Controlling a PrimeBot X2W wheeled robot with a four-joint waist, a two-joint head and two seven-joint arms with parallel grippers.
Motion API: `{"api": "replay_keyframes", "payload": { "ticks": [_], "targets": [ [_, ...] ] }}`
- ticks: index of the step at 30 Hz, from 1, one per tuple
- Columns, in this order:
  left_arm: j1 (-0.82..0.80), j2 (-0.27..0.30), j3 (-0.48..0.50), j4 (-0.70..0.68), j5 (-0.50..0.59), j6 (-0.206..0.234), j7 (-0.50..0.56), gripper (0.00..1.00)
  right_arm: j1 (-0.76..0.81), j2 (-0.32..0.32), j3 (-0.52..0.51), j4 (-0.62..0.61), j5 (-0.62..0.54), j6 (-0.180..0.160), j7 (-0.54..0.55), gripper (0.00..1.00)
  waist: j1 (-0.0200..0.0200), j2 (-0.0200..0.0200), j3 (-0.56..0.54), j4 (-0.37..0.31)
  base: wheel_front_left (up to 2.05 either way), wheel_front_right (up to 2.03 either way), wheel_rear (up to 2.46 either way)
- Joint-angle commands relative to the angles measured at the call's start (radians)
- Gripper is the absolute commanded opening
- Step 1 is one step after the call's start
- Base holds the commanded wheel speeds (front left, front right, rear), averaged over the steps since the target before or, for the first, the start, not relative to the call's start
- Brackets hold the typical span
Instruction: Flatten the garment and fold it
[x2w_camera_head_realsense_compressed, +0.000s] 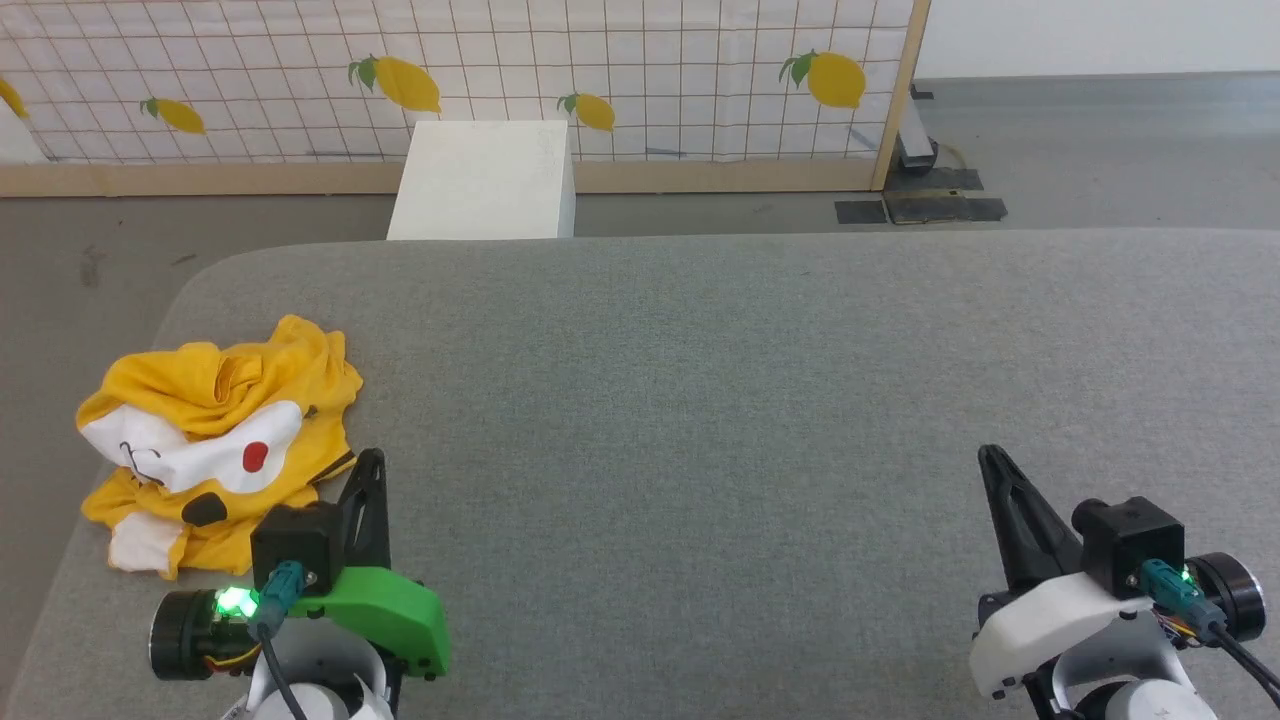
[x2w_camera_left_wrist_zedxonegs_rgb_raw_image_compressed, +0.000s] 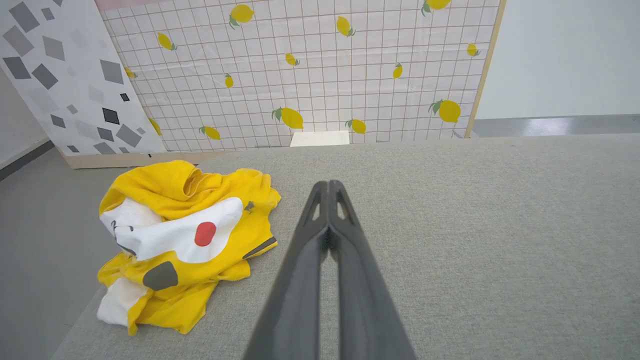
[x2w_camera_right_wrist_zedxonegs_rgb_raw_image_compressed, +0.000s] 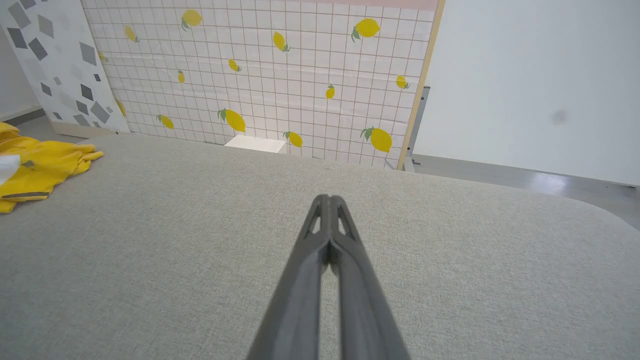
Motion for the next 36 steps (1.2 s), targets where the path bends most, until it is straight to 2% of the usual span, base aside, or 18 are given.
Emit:
{"api": "replay_keyframes", "payload": {
  "ticks": [1,20,36],
  "targets": [
    [0.000,0.000,0.000,0.000,0.000,0.000,0.000,1.00,0.000,0.000,0.000,0.000,0.000,0.000,0.000,1.00,0.0000,0.0000,0.000,0.000,0.00,0.00,0.00],
    [-0.017,0.001,-0.022,0.038,-0.011,0.015,-0.026,1.00,-0.005,0.000,-0.014,0.013,0.006,0.000,-0.019,1.00,0.0000,0.0000,-0.006,0.018,0.00,0.00,0.00],
    [-0.031,0.013,-0.029,0.071,-0.029,0.040,-0.057,1.00,-0.011,0.000,-0.023,0.029,0.017,0.000,-0.044,1.00,0.0000,0.0000,-0.011,0.099,0.00,0.00,0.00]
  ]
}}
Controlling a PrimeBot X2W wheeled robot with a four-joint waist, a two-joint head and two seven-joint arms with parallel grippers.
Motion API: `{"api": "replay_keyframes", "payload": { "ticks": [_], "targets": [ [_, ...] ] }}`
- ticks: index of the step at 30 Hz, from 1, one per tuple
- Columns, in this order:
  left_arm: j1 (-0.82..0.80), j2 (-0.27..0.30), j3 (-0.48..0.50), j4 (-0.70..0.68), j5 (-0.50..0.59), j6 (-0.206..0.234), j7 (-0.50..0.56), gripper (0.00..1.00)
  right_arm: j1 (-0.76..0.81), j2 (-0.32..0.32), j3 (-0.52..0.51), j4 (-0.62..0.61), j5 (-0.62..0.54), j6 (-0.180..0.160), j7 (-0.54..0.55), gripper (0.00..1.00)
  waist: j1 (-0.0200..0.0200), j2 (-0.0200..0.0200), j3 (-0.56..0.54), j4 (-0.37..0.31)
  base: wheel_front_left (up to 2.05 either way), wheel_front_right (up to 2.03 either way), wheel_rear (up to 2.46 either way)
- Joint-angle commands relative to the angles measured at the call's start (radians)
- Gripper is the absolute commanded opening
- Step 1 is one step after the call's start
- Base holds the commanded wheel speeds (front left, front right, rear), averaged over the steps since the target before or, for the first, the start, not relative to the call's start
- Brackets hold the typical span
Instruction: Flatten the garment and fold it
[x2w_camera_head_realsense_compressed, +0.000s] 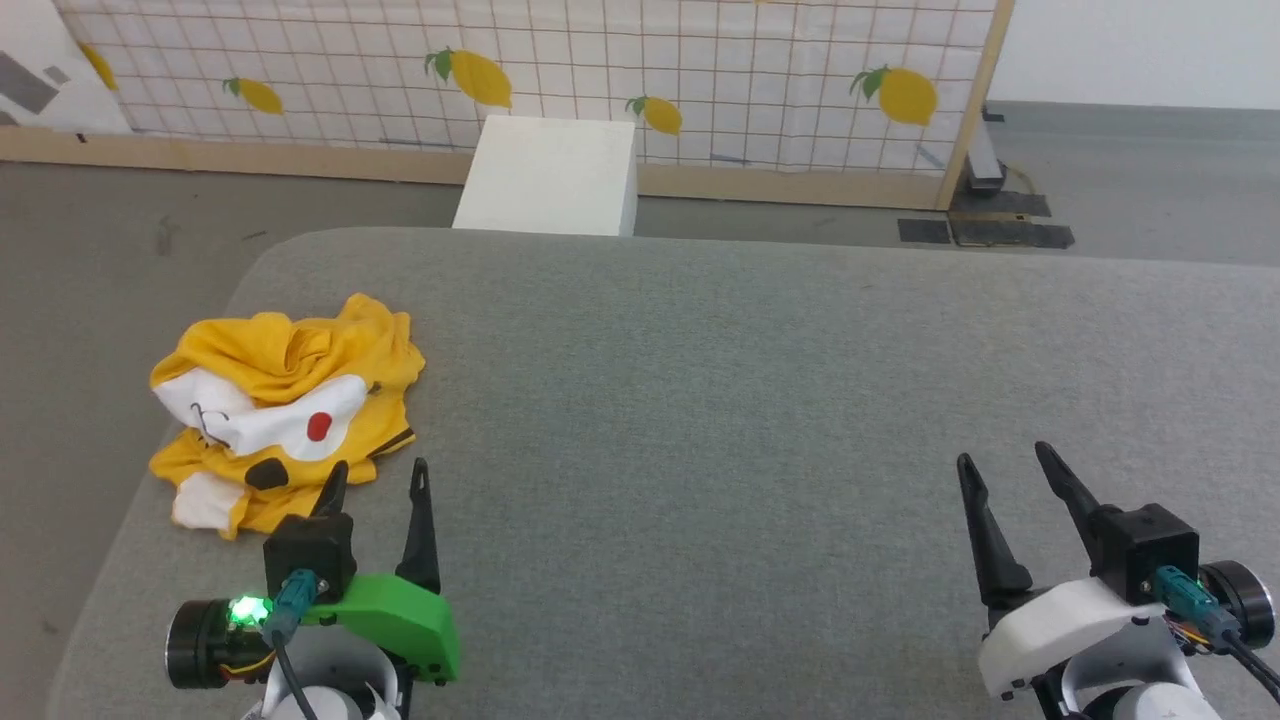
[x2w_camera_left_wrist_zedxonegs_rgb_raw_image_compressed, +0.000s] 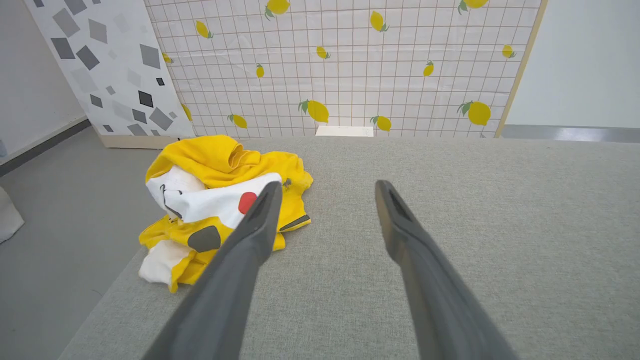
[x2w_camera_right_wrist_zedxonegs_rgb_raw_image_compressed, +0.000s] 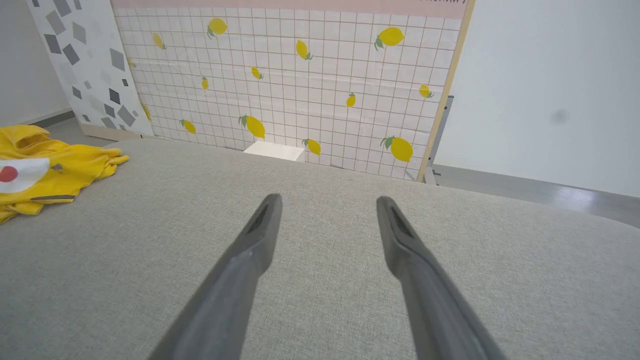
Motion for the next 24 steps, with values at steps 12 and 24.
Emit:
{"api": "replay_keyframes", "payload": {
  "ticks": [12,24],
  "targets": [
    [-0.025,0.018,-0.006,0.023,-0.023,0.026,-0.030,1.00,-0.019,0.001,-0.005,0.019,0.018,-0.001,-0.029,1.00,0.0000,0.0000,-0.004,0.095,0.00,0.00,0.00],
    [-0.030,0.028,-0.015,0.035,-0.042,0.047,-0.045,1.00,-0.029,0.001,-0.007,0.041,0.032,-0.001,-0.052,1.00,0.0000,0.0000,-0.008,0.177,0.00,0.00,0.00]
  ]
}}
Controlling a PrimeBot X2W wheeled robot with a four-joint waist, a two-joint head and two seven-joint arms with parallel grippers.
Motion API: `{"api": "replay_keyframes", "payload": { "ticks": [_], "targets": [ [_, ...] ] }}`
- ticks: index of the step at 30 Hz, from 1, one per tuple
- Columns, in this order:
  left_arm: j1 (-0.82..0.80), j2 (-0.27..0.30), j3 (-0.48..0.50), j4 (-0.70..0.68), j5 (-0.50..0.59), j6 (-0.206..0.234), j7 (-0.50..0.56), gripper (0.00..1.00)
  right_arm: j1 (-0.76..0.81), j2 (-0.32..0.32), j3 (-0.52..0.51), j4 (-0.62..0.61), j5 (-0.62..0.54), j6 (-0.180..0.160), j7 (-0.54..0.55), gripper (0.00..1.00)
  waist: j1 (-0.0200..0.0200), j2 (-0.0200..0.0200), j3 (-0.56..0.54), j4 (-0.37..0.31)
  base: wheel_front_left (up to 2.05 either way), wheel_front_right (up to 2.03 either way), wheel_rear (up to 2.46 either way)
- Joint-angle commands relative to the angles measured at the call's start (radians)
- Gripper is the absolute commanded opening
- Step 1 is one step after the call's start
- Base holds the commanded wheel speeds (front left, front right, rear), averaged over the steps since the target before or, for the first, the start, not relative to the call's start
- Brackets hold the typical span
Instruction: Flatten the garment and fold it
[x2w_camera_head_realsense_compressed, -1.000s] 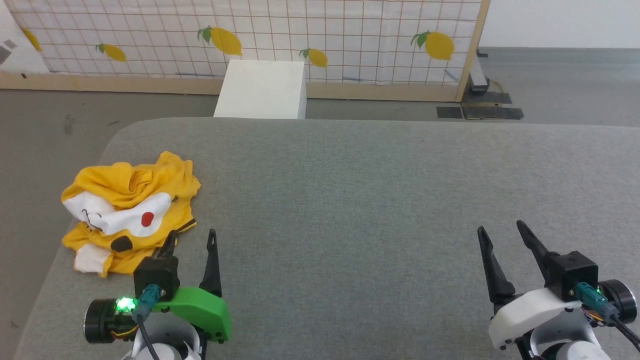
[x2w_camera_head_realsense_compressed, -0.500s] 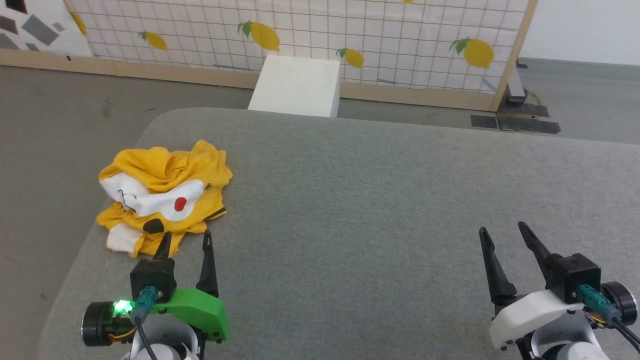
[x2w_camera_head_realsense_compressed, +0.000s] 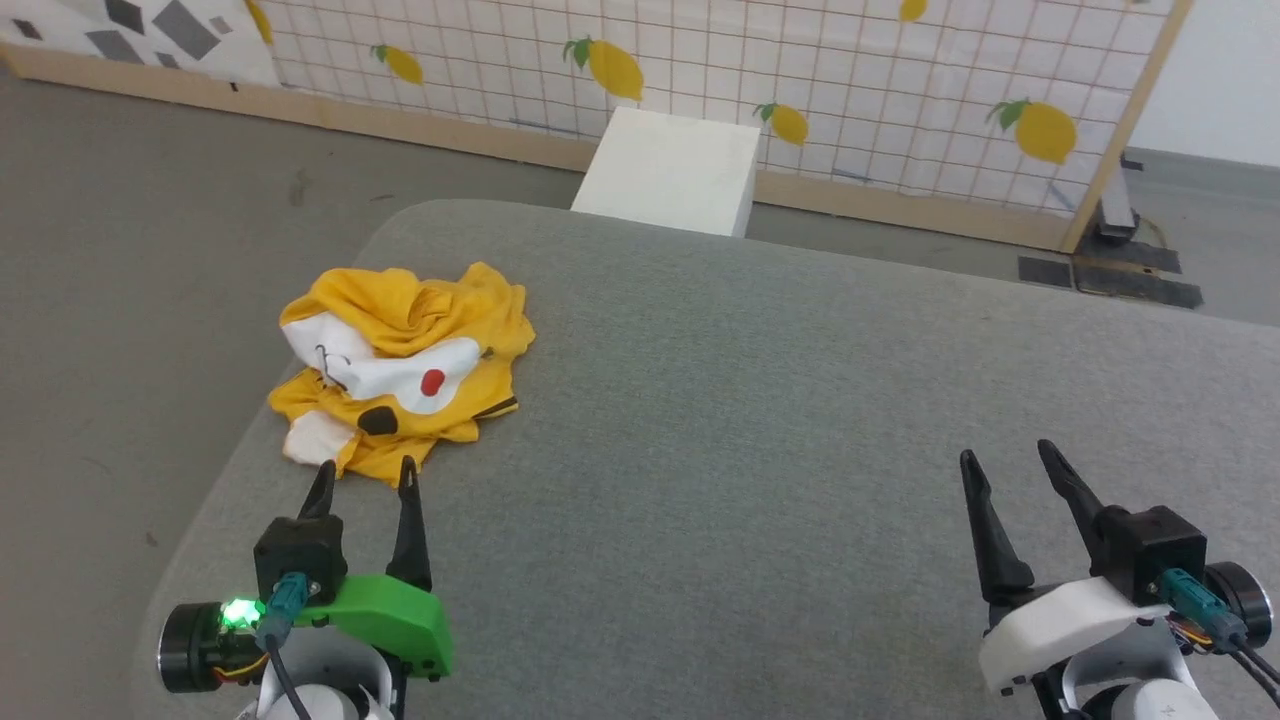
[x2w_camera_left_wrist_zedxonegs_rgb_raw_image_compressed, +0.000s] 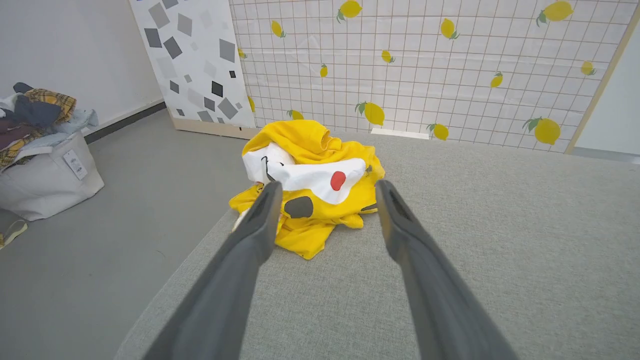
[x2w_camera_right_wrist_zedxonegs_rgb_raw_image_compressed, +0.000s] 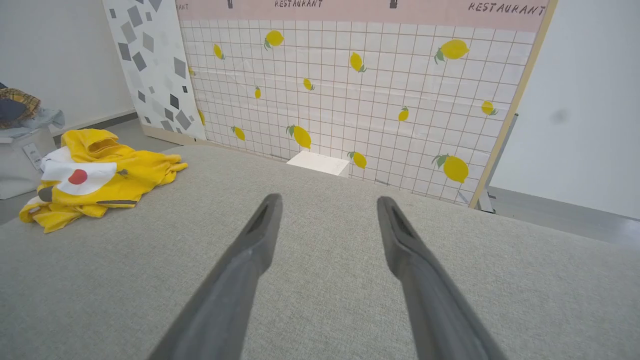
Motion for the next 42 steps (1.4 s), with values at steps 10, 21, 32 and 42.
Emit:
{"api": "replay_keyframes", "payload": {
  "ticks": [10,21,32,42],
  "targets": [
    [-0.025,0.016,-0.011,0.025,-0.033,0.028,-0.024,1.00,-0.025,0.001,-0.005,0.020,0.014,-0.001,-0.025,1.00,0.0000,0.0000,0.001,0.078,0.00,0.00,0.00],
    [-0.030,0.025,-0.020,0.042,-0.054,0.049,-0.044,1.00,-0.034,0.001,-0.008,0.037,0.023,-0.001,-0.042,1.00,0.0000,0.0000,-0.006,0.140,0.00,0.00,0.00],
    [-0.036,0.035,-0.034,0.063,-0.074,0.070,-0.062,1.00,-0.040,0.001,-0.008,0.056,0.030,-0.001,-0.057,1.00,0.0000,0.0000,-0.008,0.194,0.00,0.00,0.00],
    [-0.042,0.045,-0.047,0.081,-0.093,0.089,-0.080,1.00,-0.047,0.001,-0.013,0.070,0.036,-0.001,-0.071,1.00,0.0000,0.0000,-0.009,0.238,0.00,0.00,0.00]
  ]
}}
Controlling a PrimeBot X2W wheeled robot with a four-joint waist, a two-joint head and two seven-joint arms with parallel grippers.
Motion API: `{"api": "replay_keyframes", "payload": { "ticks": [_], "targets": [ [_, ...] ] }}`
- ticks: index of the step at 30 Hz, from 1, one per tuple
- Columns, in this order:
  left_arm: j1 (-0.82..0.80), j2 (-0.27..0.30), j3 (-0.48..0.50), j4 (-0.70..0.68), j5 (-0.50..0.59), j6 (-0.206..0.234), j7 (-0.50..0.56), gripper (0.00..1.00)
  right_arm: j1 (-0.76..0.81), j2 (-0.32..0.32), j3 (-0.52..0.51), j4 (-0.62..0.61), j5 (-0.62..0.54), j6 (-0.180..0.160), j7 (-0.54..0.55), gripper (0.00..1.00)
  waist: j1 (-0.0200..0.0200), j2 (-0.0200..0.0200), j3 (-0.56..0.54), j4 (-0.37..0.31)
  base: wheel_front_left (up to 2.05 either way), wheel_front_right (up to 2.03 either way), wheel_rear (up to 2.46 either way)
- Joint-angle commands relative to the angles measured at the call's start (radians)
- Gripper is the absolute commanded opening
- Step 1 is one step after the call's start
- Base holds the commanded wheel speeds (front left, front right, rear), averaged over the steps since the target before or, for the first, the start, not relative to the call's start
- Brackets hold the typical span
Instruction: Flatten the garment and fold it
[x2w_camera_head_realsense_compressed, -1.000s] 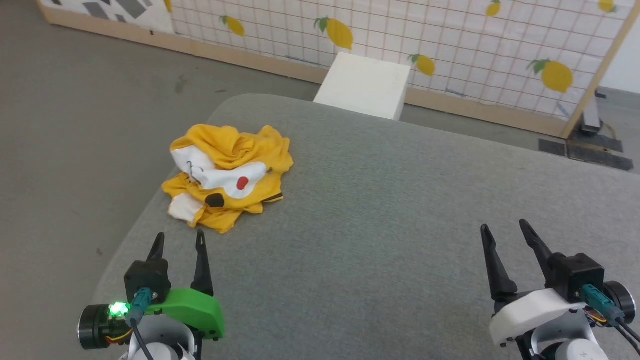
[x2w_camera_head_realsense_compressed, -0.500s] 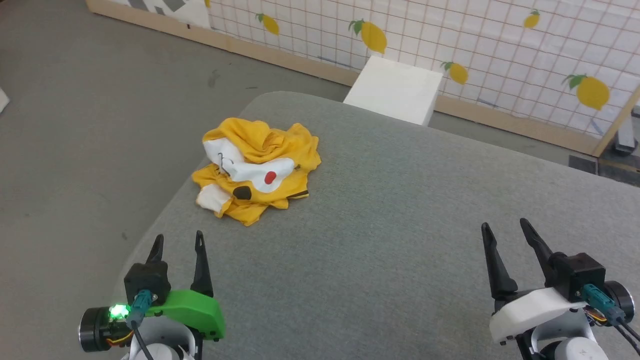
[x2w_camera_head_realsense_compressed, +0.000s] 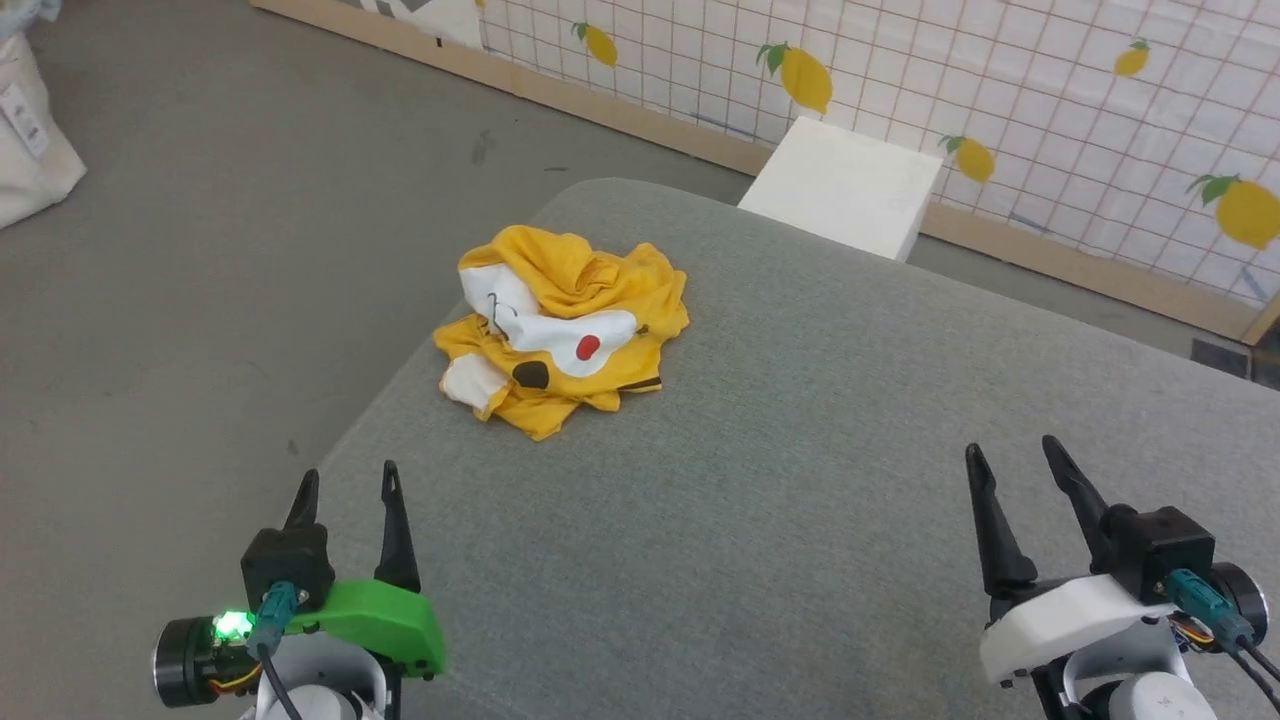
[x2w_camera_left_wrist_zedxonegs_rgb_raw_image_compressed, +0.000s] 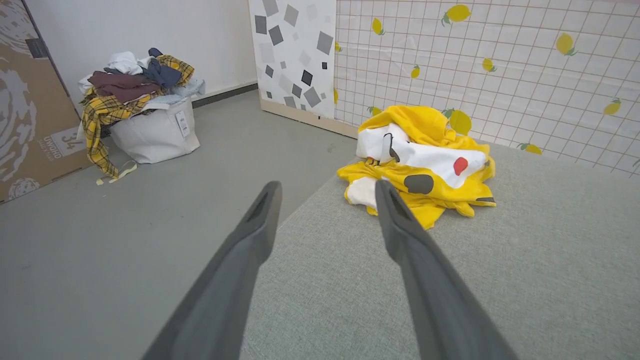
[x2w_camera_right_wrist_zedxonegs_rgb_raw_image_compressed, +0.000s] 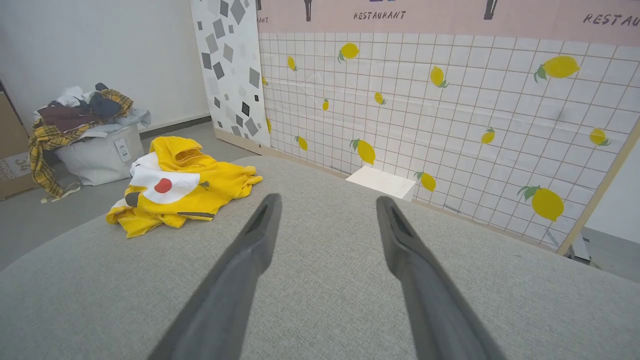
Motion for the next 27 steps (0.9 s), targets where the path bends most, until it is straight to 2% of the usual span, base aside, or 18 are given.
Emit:
{"api": "replay_keyframes", "payload": {
  "ticks": [1,8,15,22,27],
  "targets": [
    [-0.025,0.008,-0.007,0.011,-0.012,0.013,-0.013,1.00,-0.022,0.001,-0.004,0.009,0.009,-0.001,-0.014,1.00,-0.0001,0.0000,0.002,0.019,0.00,0.00,0.00],
    [-0.104,0.024,-0.027,0.040,-0.054,-0.019,-0.016,1.00,-0.040,0.001,-0.003,0.007,0.009,-0.001,-0.014,1.00,-0.0001,0.0000,0.047,0.030,0.00,0.00,0.00],
    [-0.348,0.080,-0.047,0.115,-0.103,-0.114,0.068,1.00,-0.108,0.001,0.017,-0.020,-0.029,-0.001,0.007,1.00,-0.0001,0.0000,0.187,-0.044,0.00,0.00,0.00],
    [-0.638,0.172,-0.025,0.273,-0.200,-0.203,0.291,1.00,-0.196,0.001,0.054,-0.038,-0.040,-0.001,0.004,1.00,-0.0001,0.0000,0.366,-0.166,0.00,0.00,0.00],
    [-0.741,0.251,0.017,0.390,-0.286,-0.220,0.509,1.00,-0.254,0.001,0.081,-0.035,-0.026,-0.002,-0.019,1.00,-0.0001,0.0000,0.471,-0.261,0.00,0.00,0.00]
  ]
}}
